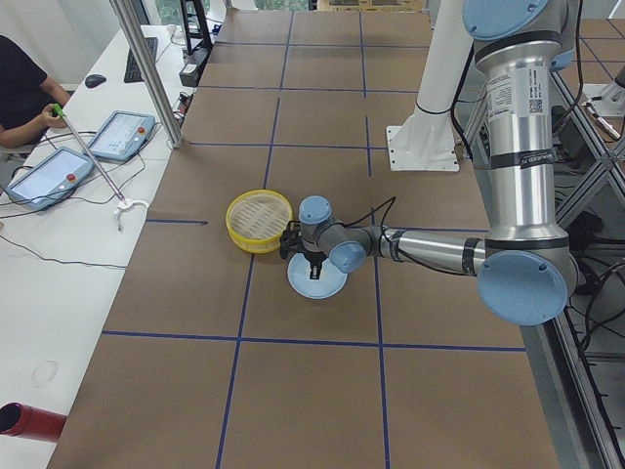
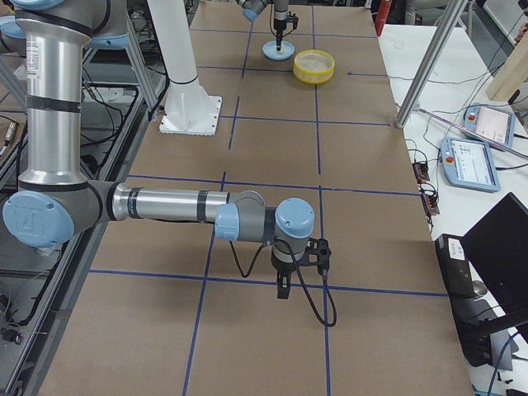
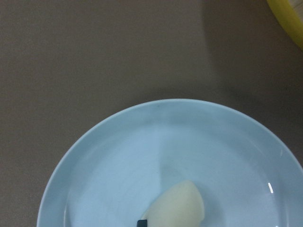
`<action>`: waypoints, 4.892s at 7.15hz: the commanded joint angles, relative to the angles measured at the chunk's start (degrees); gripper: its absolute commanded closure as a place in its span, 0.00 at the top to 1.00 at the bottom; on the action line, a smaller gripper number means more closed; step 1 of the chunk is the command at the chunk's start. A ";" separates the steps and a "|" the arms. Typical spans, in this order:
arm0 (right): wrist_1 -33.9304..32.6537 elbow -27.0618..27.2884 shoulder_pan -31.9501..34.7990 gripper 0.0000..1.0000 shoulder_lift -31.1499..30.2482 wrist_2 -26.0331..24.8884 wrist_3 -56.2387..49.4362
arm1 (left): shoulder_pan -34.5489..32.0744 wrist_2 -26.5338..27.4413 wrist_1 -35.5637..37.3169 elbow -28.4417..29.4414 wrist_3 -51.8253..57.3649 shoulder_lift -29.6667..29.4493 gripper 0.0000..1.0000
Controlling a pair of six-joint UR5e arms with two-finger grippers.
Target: Place bun in steamer
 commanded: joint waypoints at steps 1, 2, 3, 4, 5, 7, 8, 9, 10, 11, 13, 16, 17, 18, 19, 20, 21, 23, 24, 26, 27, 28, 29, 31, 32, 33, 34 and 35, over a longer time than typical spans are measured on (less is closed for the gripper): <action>0.00 0.00 -0.03 1.00 0.00 0.00 0.00 | -0.32 -0.59 0.65 -2.67 0.36 0.51 0.22; 0.00 0.00 -0.03 1.00 0.00 0.00 0.00 | -0.67 -0.86 2.30 -4.86 0.44 0.52 0.18; 0.00 0.00 -0.03 1.00 0.00 0.00 0.00 | -0.85 -0.86 7.19 -7.92 1.49 -0.01 0.16; 0.00 0.00 -0.03 1.00 0.00 0.00 0.00 | -2.50 -0.86 15.07 -11.09 5.68 -0.71 0.16; 0.00 0.00 0.06 1.00 0.00 0.00 -0.09 | -5.39 -0.86 23.68 -11.90 8.59 -6.72 0.16; 0.00 0.00 0.06 1.00 0.00 0.00 0.00 | -10.14 -0.16 42.32 -11.04 14.48 -21.56 0.17; 0.00 0.00 0.06 1.00 0.00 0.00 0.00 | -11.30 -0.16 45.70 -9.64 14.77 -26.24 0.17; 0.00 0.00 0.06 1.00 0.00 0.00 0.00 | -11.40 -0.33 45.74 -6.23 14.68 -29.77 0.17; 0.00 0.00 0.06 1.00 0.00 0.00 0.00 | -11.14 -0.59 44.96 -1.67 14.51 -32.59 0.18; 0.00 0.00 0.06 1.00 0.00 0.00 0.00 | -10.79 -0.60 41.90 2.29 13.98 -33.92 0.18; 0.00 0.00 0.06 1.00 0.00 0.00 0.00 | -8.25 -0.51 31.20 10.72 13.54 -33.85 0.21; 0.00 0.00 0.06 1.00 0.00 0.00 0.00 | -4.38 -0.42 29.22 11.99 11.34 -33.32 0.25; 0.00 0.00 0.06 1.00 0.00 0.00 0.00 | -4.19 -0.42 29.22 12.00 10.99 -33.32 0.25; 0.00 0.00 -0.03 1.00 0.00 0.00 0.00 | -4.10 -0.42 29.22 12.00 10.99 -33.41 0.48; 0.00 0.00 0.06 1.00 0.00 0.00 0.00 | -3.93 -0.42 29.13 12.00 10.99 -33.32 0.78; 0.00 0.00 0.06 1.00 0.00 0.00 0.00 | -3.93 -0.42 29.13 11.82 11.08 -33.23 1.00; 0.00 0.00 -0.03 1.00 0.00 0.00 0.00 | -3.93 -0.42 28.87 11.82 11.25 -33.15 1.00; 0.00 0.00 0.06 1.00 0.00 0.00 0.00 | -4.28 -0.33 27.46 9.64 11.52 -32.88 1.00; 0.00 0.00 -0.03 1.00 0.00 0.00 0.00 | -5.15 -0.07 27.63 6.23 11.61 -32.01 1.00; 0.00 0.00 0.06 1.00 0.00 0.00 0.00 | -8.92 -0.07 27.98 -2.30 13.26 -27.72 1.00; 0.00 0.00 -0.03 1.00 0.00 0.00 0.00 | -12.77 -0.16 28.51 -4.51 17.02 -26.57 1.00; 0.00 0.00 -0.03 1.00 0.00 0.00 0.00 | -17.15 -0.77 29.21 -7.23 19.75 -22.99 1.00; 0.00 0.00 0.06 1.00 0.00 0.00 0.00 | -21.29 -1.03 28.95 -8.47 22.91 -19.38 1.00; 0.00 0.00 0.06 1.00 0.00 0.00 0.00 | -31.20 -6.81 29.48 -7.35 39.90 -11.40 1.00; 0.00 0.00 0.06 1.00 0.00 0.00 0.00 | -35.61 -6.92 29.48 -7.08 45.48 -6.74 1.00; 0.00 0.00 0.06 1.00 0.00 0.00 0.00 | -39.66 -7.10 29.48 -4.73 52.84 -3.82 1.00; 0.00 0.00 0.06 1.00 0.00 0.00 0.00 | -41.70 -7.10 29.39 -1.92 59.44 -1.61 1.00; 0.00 0.00 -0.03 1.00 0.00 0.00 0.00 | -41.98 -7.10 29.04 1.41 60.64 -0.37 1.00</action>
